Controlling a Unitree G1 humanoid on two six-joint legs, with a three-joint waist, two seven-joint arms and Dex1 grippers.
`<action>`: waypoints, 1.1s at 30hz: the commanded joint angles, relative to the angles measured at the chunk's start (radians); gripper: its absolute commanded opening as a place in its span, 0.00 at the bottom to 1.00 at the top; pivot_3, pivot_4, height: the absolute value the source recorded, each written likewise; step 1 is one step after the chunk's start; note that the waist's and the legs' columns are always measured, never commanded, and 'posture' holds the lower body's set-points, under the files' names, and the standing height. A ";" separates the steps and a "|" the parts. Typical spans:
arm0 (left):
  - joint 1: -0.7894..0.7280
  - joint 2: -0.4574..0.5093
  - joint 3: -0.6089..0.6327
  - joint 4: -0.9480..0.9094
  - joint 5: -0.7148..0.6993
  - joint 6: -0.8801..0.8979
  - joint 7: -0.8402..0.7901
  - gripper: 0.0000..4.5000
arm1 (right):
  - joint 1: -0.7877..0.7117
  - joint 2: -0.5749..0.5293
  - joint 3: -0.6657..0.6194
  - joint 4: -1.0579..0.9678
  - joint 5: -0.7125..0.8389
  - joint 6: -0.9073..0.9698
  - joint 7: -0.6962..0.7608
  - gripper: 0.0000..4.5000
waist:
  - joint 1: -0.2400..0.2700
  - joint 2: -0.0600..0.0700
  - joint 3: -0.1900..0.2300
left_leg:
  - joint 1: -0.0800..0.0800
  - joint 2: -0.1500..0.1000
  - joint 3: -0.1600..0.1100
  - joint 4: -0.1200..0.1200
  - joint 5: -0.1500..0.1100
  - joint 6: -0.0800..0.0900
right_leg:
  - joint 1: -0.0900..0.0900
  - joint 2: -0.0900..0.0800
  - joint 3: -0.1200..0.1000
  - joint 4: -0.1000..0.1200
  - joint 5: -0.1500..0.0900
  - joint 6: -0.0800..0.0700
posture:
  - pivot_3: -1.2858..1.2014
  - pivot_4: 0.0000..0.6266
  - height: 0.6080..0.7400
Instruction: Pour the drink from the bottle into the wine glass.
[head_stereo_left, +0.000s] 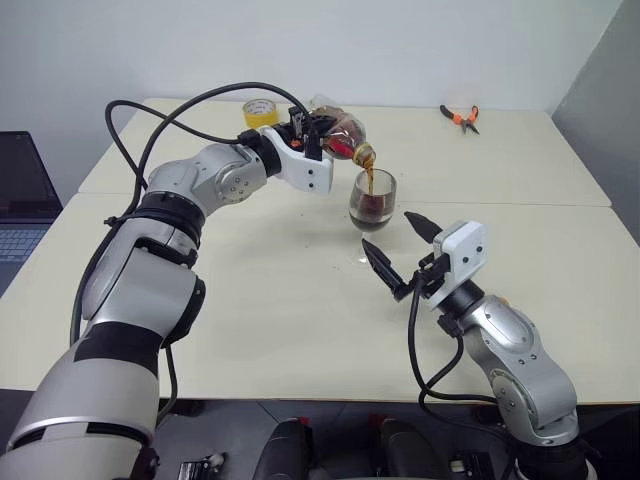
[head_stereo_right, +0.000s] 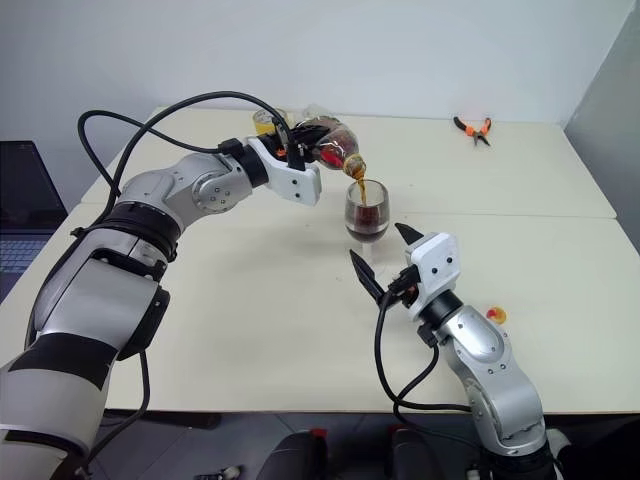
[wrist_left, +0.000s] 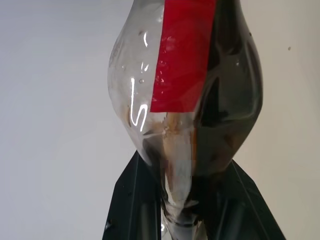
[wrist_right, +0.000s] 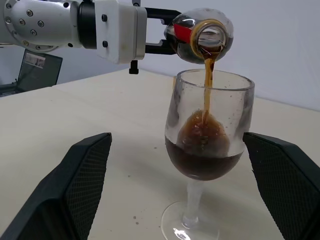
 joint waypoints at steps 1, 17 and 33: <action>-0.030 0.010 0.013 -0.014 -0.018 -0.001 0.022 0.14 | -0.017 -0.005 -0.016 -0.046 0.011 0.000 0.002 1.00 | 0.000 0.000 0.000 | 0.000 0.000 0.000 0.000 0.000 0.000 | 0.000 0.000 0.000 0.000 0.000 0.000 | 0.52 0.24 1.00; -0.010 -0.007 0.036 -0.025 -0.067 -0.019 -0.016 0.14 | -0.010 -0.014 -0.007 -0.041 0.011 -0.013 0.002 1.00 | 0.000 0.000 0.000 | 0.000 0.000 0.000 0.000 0.000 0.000 | 0.000 0.000 0.000 0.000 0.000 0.000 | 0.52 0.24 1.00; 0.062 -0.037 0.158 -0.064 -0.296 -0.002 -0.197 0.14 | -0.016 -0.031 -0.003 -0.047 0.010 -0.029 0.029 1.00 | -0.001 0.000 0.000 | 0.000 0.000 0.000 0.001 0.000 0.000 | 0.000 0.000 0.000 0.000 0.000 0.000 | 0.52 0.24 1.00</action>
